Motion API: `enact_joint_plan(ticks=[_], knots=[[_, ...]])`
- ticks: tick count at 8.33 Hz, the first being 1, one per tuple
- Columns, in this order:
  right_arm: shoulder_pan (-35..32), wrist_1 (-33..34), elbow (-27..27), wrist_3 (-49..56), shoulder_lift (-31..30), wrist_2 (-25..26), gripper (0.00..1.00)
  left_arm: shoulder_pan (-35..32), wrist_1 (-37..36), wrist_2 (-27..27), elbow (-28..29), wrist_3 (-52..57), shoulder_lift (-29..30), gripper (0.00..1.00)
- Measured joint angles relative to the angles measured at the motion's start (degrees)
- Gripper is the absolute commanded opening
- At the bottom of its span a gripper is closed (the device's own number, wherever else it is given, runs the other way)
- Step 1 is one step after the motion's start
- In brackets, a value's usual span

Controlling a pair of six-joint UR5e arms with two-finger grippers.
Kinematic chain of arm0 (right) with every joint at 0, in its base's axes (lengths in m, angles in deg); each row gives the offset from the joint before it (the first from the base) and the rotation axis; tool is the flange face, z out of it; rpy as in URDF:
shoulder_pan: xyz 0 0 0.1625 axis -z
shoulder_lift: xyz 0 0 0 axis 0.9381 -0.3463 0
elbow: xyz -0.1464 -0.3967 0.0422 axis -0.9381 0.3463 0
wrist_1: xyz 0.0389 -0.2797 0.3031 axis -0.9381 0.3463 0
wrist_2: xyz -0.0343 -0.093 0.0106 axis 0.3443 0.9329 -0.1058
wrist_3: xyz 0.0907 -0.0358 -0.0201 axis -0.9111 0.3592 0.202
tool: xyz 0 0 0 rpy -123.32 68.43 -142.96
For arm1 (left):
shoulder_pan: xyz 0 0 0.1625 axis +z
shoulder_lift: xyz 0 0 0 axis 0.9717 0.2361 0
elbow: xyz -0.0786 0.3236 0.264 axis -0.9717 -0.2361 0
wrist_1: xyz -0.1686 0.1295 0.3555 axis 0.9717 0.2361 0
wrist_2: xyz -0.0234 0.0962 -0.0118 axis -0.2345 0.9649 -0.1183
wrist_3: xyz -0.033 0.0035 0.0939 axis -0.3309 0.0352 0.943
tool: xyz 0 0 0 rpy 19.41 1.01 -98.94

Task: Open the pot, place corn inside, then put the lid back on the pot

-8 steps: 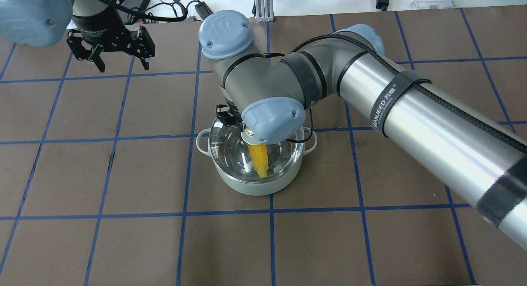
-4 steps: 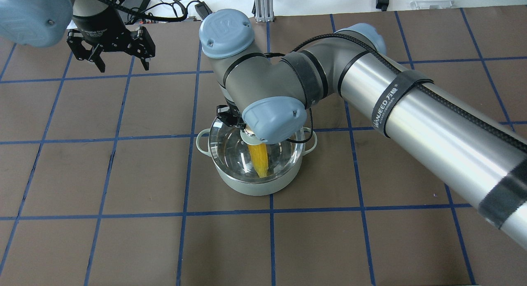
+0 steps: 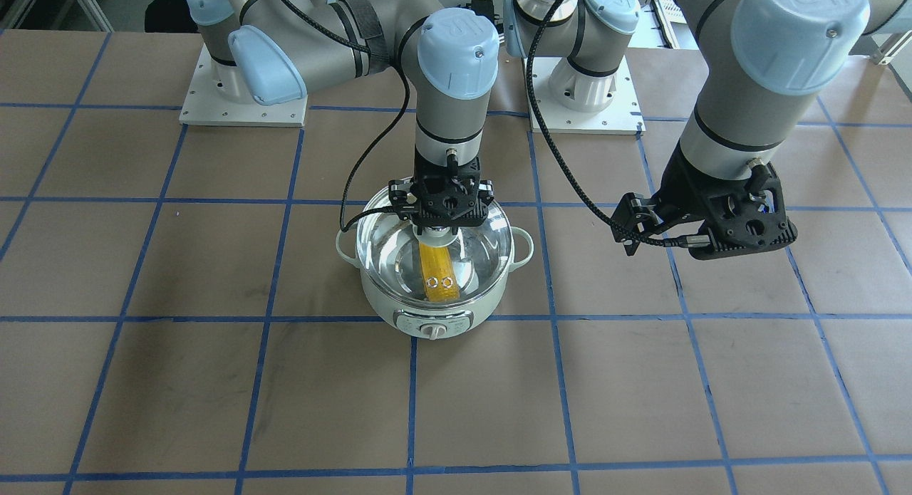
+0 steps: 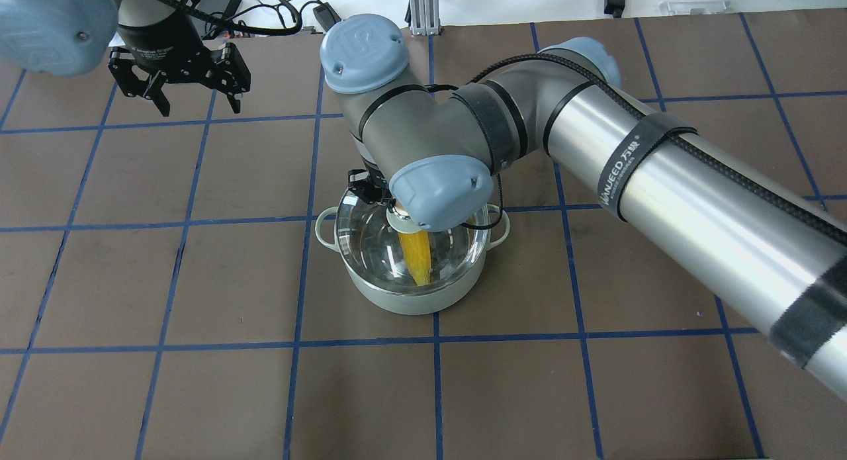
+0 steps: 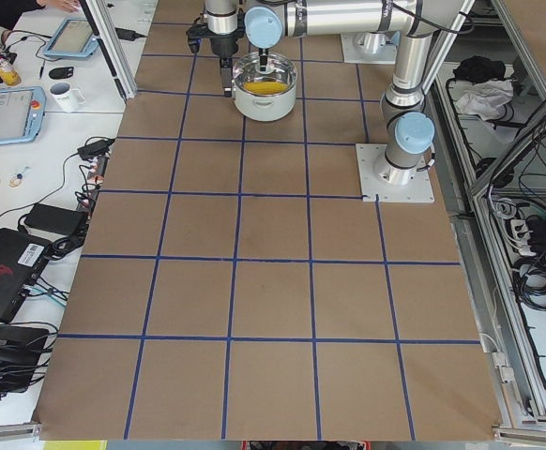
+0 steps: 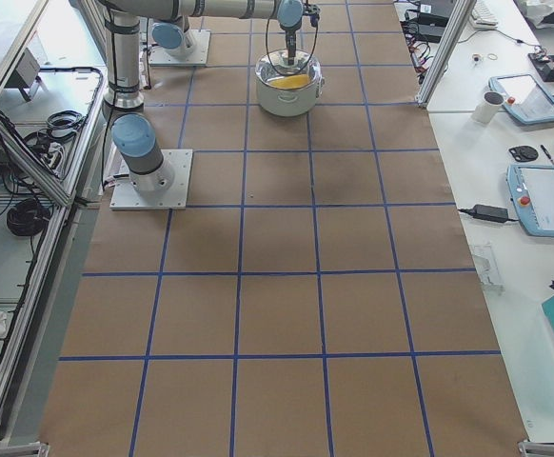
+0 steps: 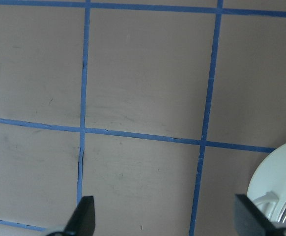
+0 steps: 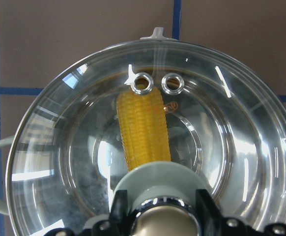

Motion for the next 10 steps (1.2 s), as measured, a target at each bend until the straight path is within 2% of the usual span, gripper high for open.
enact_joint_plan(ticks=[10], knots=[[0.31,0.39,0.09,3.14,-0.16,-1.02,0.14,-0.01,-1.42,-0.04,-0.21,0.27,0.03,1.0]])
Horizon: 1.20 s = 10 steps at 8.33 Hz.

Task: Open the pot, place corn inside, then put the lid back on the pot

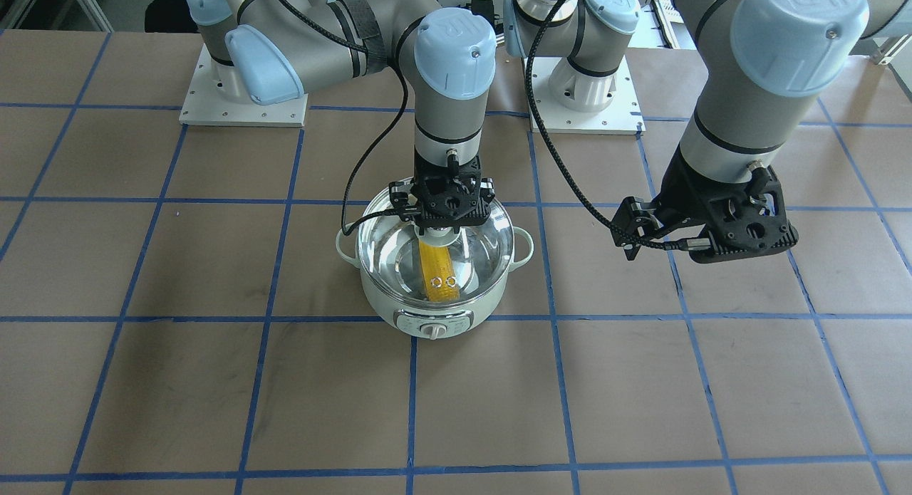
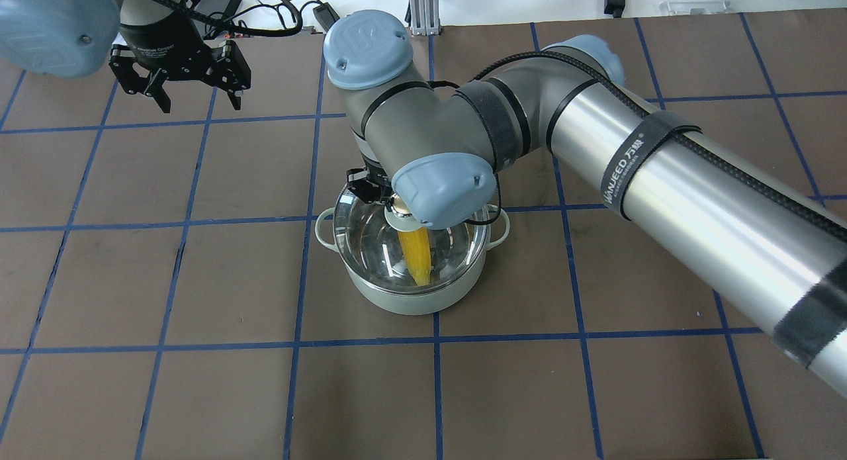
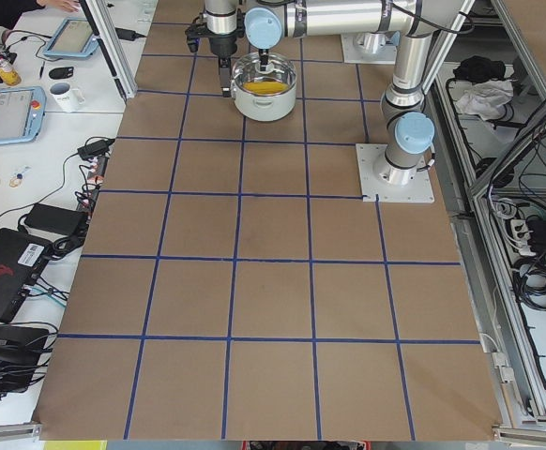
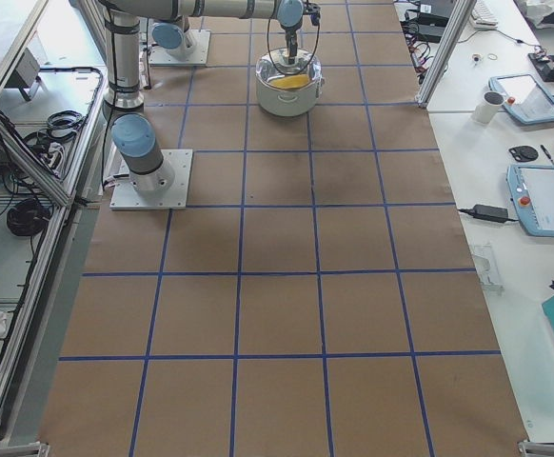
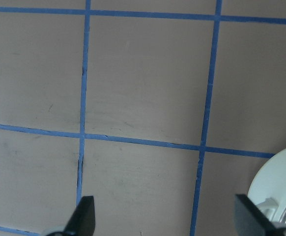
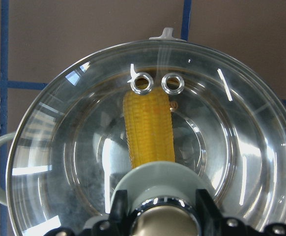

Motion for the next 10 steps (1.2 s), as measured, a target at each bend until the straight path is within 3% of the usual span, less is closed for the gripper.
enact_joint_plan(ticks=[10], knots=[[0.48,0.25,-1.14,-0.06,-0.62,-1.12,0.1,0.0,-0.69,0.04,0.03,-0.01,-0.03,1.0]])
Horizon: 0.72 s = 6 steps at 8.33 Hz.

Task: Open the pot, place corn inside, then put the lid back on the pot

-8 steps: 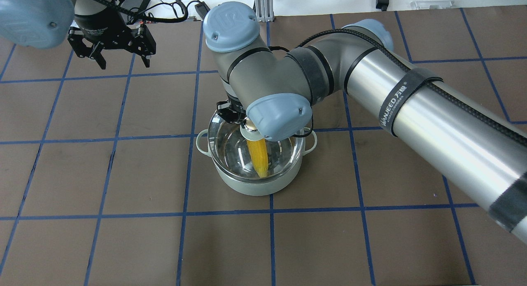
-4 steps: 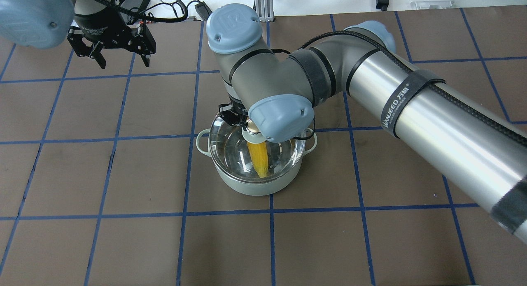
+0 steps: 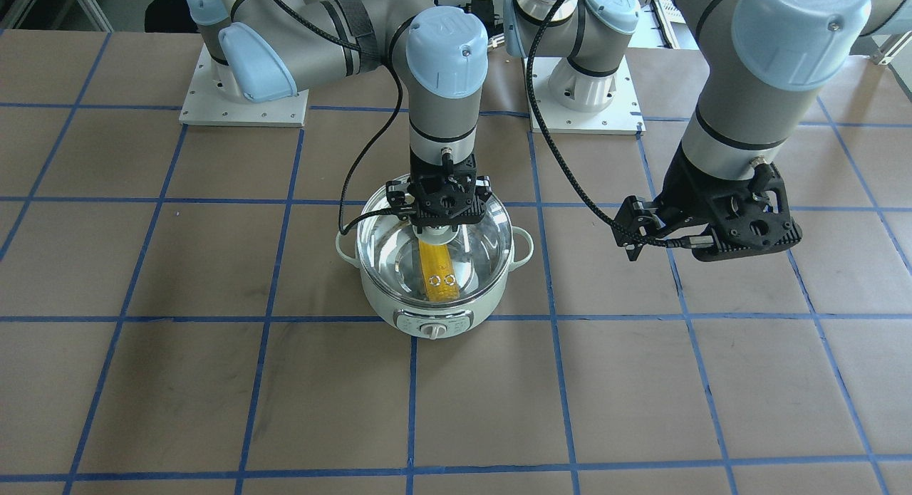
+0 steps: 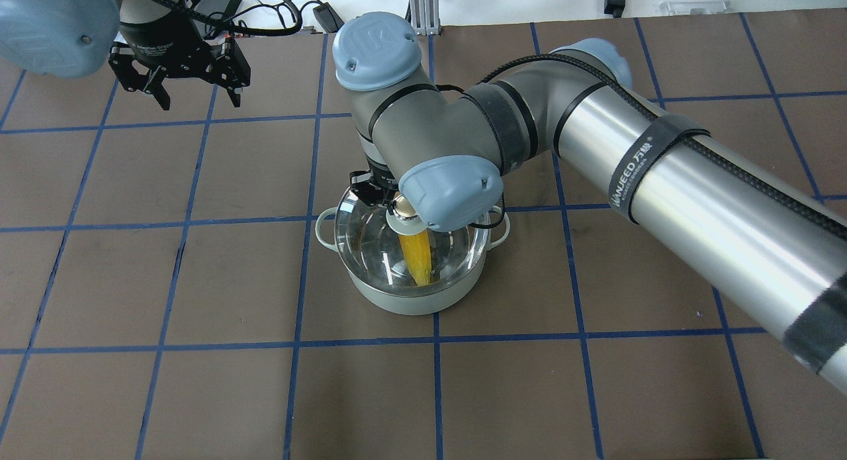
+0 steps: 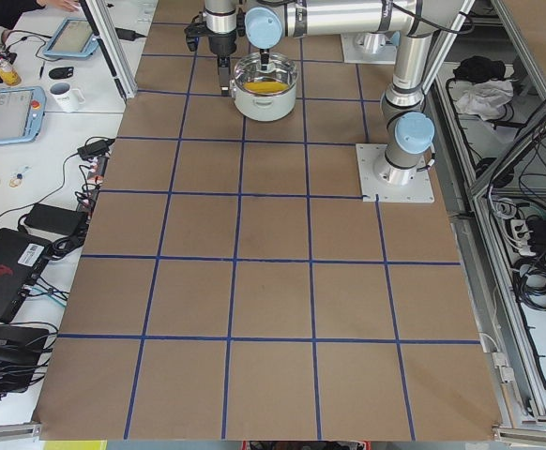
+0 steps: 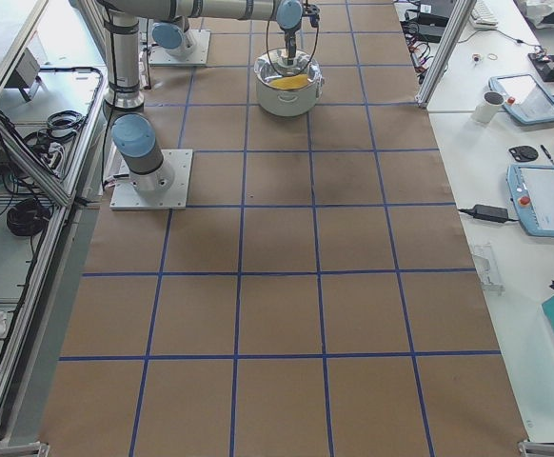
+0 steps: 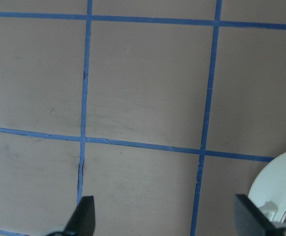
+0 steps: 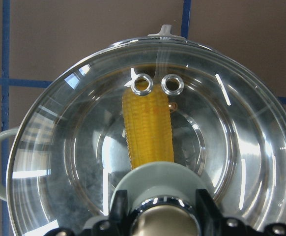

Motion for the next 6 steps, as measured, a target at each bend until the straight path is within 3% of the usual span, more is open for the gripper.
enact_joint_plan(ticks=[6], knots=[[0.07,1.93,-0.04,1.06,0.63,0.46,0.02,0.0,0.0,0.0,-0.08,0.0,0.0,1.0]])
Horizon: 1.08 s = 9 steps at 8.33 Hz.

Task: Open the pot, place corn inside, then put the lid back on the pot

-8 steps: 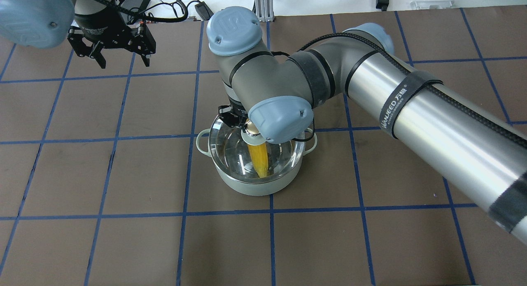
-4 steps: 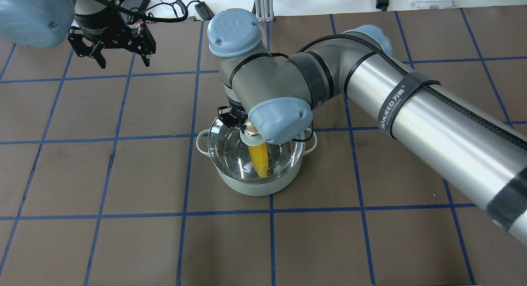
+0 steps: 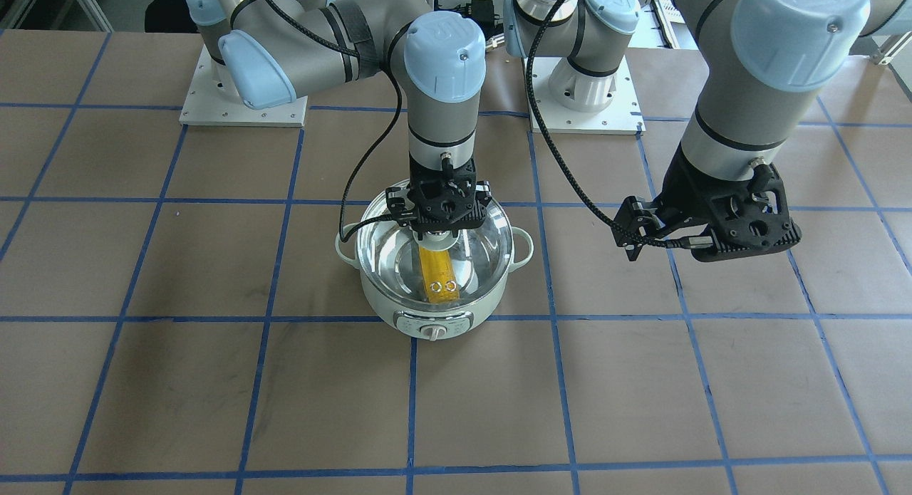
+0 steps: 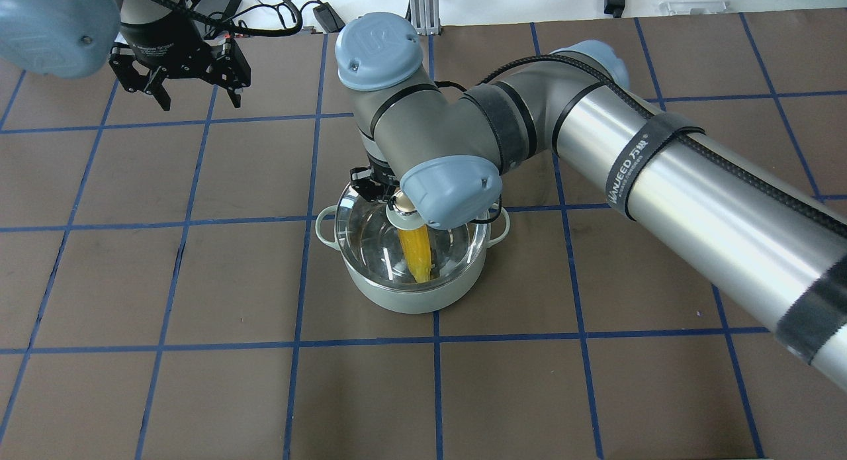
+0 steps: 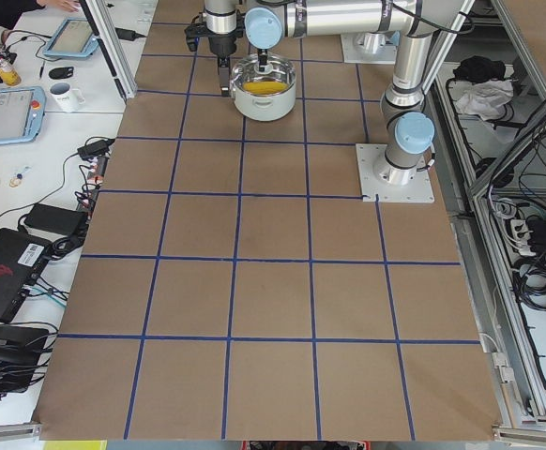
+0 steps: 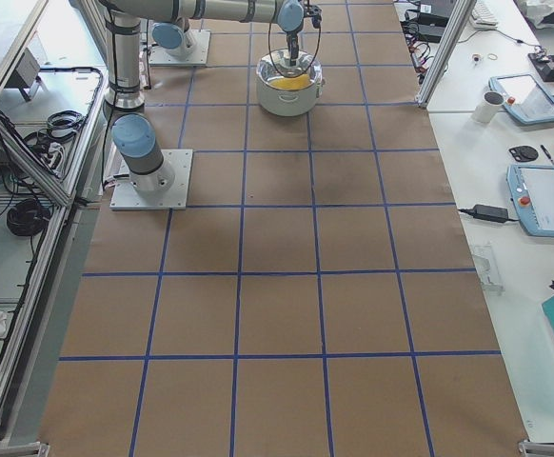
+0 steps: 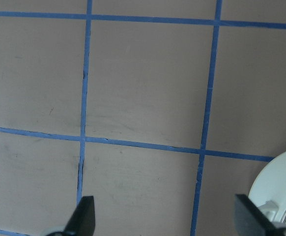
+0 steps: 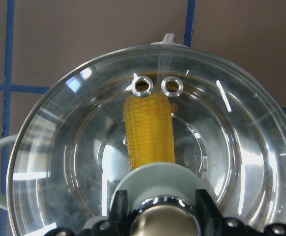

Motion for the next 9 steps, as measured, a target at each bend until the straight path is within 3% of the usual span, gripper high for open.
enact_joint_plan(ticks=[2,3,4,9], knots=[[-0.03,0.56,-0.01,0.57,0.01,-0.07,0.05,0.0,0.0,0.0,0.0,0.0,0.0,1.0],[-0.05,0.76,-0.03,1.04,0.08,-0.07,0.36,0.0,0.0,0.0,0.0,0.0,0.01,1.0],[-0.07,0.85,-0.05,1.38,0.12,-0.02,0.99,0.0,0.0,0.0,0.0,0.0,0.04,1.0],[0.03,0.81,-0.16,1.46,-1.07,0.55,1.0,0.0,0.0,0.0,0.0,0.0,0.16,1.0]])
